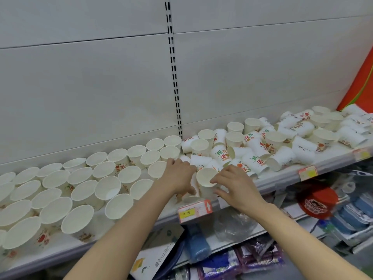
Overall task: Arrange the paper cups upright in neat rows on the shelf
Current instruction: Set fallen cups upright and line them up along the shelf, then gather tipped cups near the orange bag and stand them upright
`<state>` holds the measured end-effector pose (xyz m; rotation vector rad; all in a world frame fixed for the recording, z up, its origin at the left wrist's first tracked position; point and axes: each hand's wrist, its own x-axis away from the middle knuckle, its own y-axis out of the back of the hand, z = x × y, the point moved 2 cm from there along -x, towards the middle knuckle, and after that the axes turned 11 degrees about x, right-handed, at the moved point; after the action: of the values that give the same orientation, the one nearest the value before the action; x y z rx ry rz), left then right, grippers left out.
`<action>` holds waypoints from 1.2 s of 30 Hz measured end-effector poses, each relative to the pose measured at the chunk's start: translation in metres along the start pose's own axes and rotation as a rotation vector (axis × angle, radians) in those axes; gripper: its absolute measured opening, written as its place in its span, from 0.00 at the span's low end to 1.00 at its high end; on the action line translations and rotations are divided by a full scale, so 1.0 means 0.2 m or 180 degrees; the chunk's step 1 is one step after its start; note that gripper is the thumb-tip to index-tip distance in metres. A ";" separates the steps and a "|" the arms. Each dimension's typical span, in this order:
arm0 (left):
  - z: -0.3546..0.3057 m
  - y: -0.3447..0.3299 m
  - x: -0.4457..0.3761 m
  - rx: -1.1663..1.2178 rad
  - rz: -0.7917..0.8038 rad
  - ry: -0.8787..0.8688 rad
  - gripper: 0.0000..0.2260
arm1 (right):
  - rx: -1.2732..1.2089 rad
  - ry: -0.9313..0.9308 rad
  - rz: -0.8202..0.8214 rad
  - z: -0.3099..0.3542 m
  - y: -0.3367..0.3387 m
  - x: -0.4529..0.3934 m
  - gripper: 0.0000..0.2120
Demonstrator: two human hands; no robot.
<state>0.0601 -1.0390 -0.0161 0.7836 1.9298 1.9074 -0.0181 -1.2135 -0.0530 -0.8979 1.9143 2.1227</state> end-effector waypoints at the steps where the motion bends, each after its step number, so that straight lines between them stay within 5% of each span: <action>1: -0.01 0.00 0.00 0.0042 -0.0019 0.0057 0.30 | -0.0010 0.0092 0.0034 -0.01 -0.01 -0.01 0.10; 6: -0.03 0.02 0.04 0.0806 -0.0688 0.0465 0.18 | -0.0128 0.0594 0.0012 -0.08 -0.02 -0.06 0.03; 12: -0.09 -0.11 0.17 0.1307 -0.1487 0.0849 0.05 | -0.0245 0.1007 -0.0027 -0.15 -0.08 -0.05 0.12; 17: -0.09 -0.10 0.22 0.1071 -0.1380 0.0713 0.11 | -0.0281 0.1294 -0.0110 -0.14 -0.09 -0.09 0.11; 23: 0.05 0.12 0.14 0.1631 -0.1493 0.0664 0.10 | -0.0314 0.1302 -0.0176 -0.16 -0.09 -0.11 0.12; 29: 0.17 0.19 -0.24 0.1074 -0.0918 0.0743 0.12 | -0.0692 0.0690 -0.0138 -0.29 -0.06 -0.16 0.13; 36: 0.21 0.27 -0.69 0.0273 -0.0712 0.0250 0.15 | -0.0227 0.0226 -0.0025 -0.48 -0.10 -0.38 0.08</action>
<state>0.2030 -1.0872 0.0145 0.4972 2.0613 1.7561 0.0852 -1.2792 -0.0324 -1.0059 1.8749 2.1956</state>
